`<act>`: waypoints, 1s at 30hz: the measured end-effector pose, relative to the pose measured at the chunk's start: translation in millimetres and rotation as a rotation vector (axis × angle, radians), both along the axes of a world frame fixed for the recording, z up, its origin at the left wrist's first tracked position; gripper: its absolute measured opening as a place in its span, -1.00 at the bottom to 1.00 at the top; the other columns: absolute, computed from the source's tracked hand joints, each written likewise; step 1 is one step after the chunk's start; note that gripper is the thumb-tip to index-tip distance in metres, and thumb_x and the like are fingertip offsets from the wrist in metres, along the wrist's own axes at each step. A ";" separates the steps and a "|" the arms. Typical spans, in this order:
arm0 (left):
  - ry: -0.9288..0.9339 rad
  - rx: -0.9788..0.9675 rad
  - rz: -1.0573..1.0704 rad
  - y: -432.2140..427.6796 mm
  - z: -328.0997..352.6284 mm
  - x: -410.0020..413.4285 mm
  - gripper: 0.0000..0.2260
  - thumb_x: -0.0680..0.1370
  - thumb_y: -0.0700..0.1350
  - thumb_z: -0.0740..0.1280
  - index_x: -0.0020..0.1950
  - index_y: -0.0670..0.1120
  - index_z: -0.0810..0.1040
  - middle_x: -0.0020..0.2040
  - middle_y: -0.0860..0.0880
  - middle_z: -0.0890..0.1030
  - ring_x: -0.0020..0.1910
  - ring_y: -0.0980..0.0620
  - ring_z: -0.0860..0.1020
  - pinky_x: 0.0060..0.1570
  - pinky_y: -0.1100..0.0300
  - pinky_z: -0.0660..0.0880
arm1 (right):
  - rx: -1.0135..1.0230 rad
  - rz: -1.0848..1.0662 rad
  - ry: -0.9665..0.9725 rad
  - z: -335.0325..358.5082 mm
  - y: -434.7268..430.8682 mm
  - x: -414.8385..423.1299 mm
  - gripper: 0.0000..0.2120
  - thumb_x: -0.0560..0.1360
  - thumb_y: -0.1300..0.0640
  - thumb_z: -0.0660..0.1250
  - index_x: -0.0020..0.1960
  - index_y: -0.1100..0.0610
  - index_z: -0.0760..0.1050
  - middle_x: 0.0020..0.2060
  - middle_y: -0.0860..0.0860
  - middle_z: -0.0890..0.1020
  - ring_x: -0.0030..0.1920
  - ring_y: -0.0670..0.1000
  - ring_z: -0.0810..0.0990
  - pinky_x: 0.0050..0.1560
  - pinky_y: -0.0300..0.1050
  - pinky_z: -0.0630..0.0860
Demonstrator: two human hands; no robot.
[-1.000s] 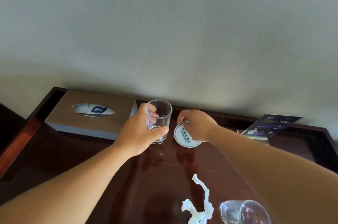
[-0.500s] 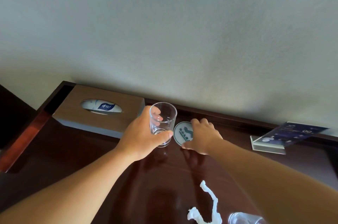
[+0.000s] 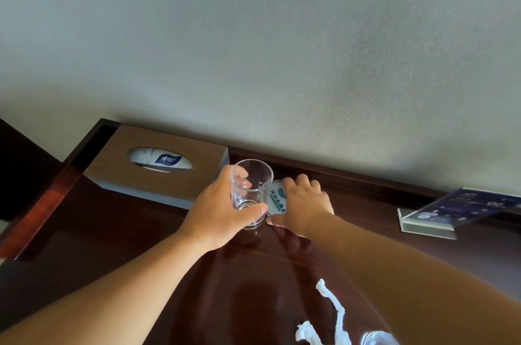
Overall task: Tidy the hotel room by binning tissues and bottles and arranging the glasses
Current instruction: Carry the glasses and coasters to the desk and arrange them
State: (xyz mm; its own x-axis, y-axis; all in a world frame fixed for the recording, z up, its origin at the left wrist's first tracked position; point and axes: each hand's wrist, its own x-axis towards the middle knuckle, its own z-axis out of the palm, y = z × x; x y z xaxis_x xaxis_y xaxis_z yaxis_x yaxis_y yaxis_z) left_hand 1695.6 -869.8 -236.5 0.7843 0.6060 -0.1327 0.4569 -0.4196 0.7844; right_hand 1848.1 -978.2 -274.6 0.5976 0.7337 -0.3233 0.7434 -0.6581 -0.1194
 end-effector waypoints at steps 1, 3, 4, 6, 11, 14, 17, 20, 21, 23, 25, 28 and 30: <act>0.001 0.002 0.004 1.2 -0.4 -0.6 -0.43 0.20 0.32 0.34 0.15 0.22 0.33 0.02 0.30 0.53 -0.03 0.29 0.53 -0.03 0.17 0.50 | 0.004 0.010 -0.008 -0.3 2.2 -1.3 -0.24 0.30 -0.34 0.40 0.33 0.02 0.25 0.16 0.03 0.35 0.16 0.12 0.36 0.10 0.04 0.45; 0.000 0.003 0.012 3.7 -0.8 -1.9 -0.43 0.20 0.32 0.34 0.15 0.22 0.32 0.01 0.30 0.53 -0.03 0.33 0.53 -0.04 0.20 0.48 | 0.012 0.050 -0.002 0.0 5.7 -2.6 -0.29 0.34 -0.26 0.41 0.34 0.01 0.26 0.18 0.02 0.35 0.16 0.12 0.36 0.09 0.04 0.47; -0.003 0.004 0.016 4.7 -0.9 -2.4 -0.43 0.19 0.33 0.34 0.15 0.21 0.33 0.01 0.30 0.53 -0.04 0.34 0.52 -0.05 0.21 0.48 | 0.013 0.075 0.012 0.7 6.7 -2.3 -0.32 0.36 -0.20 0.42 0.36 0.01 0.25 0.21 0.01 0.35 0.16 0.13 0.35 0.10 0.04 0.46; -0.007 0.005 0.024 6.1 -0.8 -3.3 -0.41 0.19 0.33 0.34 0.16 0.19 0.34 0.01 0.30 0.53 -0.03 0.33 0.53 -0.03 0.19 0.48 | 0.016 0.130 0.032 1.8 7.5 0.2 -0.39 0.42 -0.01 0.39 0.40 0.01 0.24 0.28 -0.01 0.33 0.17 0.13 0.34 0.13 0.04 0.46; -0.011 0.001 0.022 5.6 -0.6 -2.9 -0.40 0.19 0.33 0.33 0.18 0.16 0.35 0.03 0.28 0.53 0.00 0.23 0.54 0.03 0.09 0.50 | 0.040 0.126 0.044 2.0 3.5 4.9 -0.49 0.44 0.14 0.32 0.36 0.06 0.27 0.25 0.06 0.35 0.20 0.12 0.34 0.17 0.02 0.47; -0.013 -0.006 0.019 4.6 -0.9 -1.4 -0.39 0.19 0.34 0.33 0.17 0.17 0.35 0.03 0.28 0.53 -0.01 0.23 0.54 0.02 0.10 0.50 | 0.038 0.056 0.035 0.9 2.3 0.9 -0.44 0.42 -0.08 0.39 0.32 0.08 0.28 0.20 0.08 0.35 0.21 0.13 0.34 0.15 0.01 0.47; -0.013 -0.003 0.011 4.1 -2.2 -0.1 -0.40 0.18 0.34 0.32 0.17 0.17 0.34 0.03 0.28 0.54 0.00 0.24 0.54 0.01 0.13 0.49 | 0.050 0.027 0.033 1.4 4.0 0.9 -0.43 0.43 -0.12 0.41 0.29 0.10 0.29 0.19 0.09 0.37 0.21 0.13 0.35 0.14 0.01 0.47; -0.012 0.009 0.007 4.2 -3.9 1.2 -0.40 0.18 0.34 0.32 0.16 0.18 0.34 0.02 0.29 0.53 -0.01 0.25 0.53 0.00 0.15 0.48 | 0.072 0.025 0.047 2.2 5.5 1.1 -0.47 0.45 -0.06 0.40 0.29 0.12 0.30 0.20 0.10 0.38 0.22 0.12 0.36 0.14 0.02 0.48; -0.012 0.014 0.006 4.3 -4.6 2.0 -0.41 0.18 0.34 0.32 0.15 0.19 0.33 0.02 0.29 0.52 -0.01 0.25 0.53 0.00 0.15 0.48 | 0.077 0.023 0.051 2.2 5.4 1.1 -0.48 0.45 -0.06 0.40 0.29 0.12 0.30 0.20 0.10 0.38 0.22 0.12 0.36 0.14 0.03 0.48; -0.018 0.022 0.004 4.4 -6.4 3.8 -0.42 0.19 0.34 0.33 0.15 0.21 0.33 0.03 0.29 0.53 -0.01 0.24 0.54 0.00 0.13 0.49 | 0.081 0.022 0.061 2.9 4.2 1.4 -0.48 0.45 -0.05 0.40 0.29 0.12 0.30 0.21 0.09 0.37 0.22 0.12 0.36 0.14 0.03 0.48; -0.037 0.019 0.004 4.5 -9.2 6.0 -0.45 0.20 0.33 0.35 0.13 0.24 0.32 0.03 0.28 0.54 0.00 0.24 0.55 0.02 0.11 0.51 | 0.077 0.027 0.077 5.0 1.4 3.2 -0.45 0.43 -0.06 0.41 0.30 0.10 0.29 0.21 0.08 0.37 0.23 0.12 0.36 0.16 0.03 0.47; -0.074 0.001 -0.001 4.4 -14.8 13.0 -0.47 0.21 0.29 0.39 0.12 0.27 0.32 0.06 0.26 0.53 0.05 0.25 0.53 0.05 0.10 0.52 | 0.086 0.026 0.091 9.9 -7.8 8.4 -0.44 0.42 -0.07 0.42 0.31 0.08 0.29 0.20 0.07 0.39 0.23 0.12 0.38 0.17 0.04 0.47; -0.100 -0.004 -0.003 3.3 -18.5 21.0 -0.48 0.23 0.26 0.42 0.12 0.27 0.33 0.08 0.26 0.49 0.09 0.28 0.49 0.06 0.14 0.51 | 0.105 0.013 0.096 13.2 -16.2 12.9 -0.46 0.42 -0.08 0.41 0.29 0.07 0.31 0.19 0.06 0.40 0.23 0.12 0.39 0.16 0.03 0.47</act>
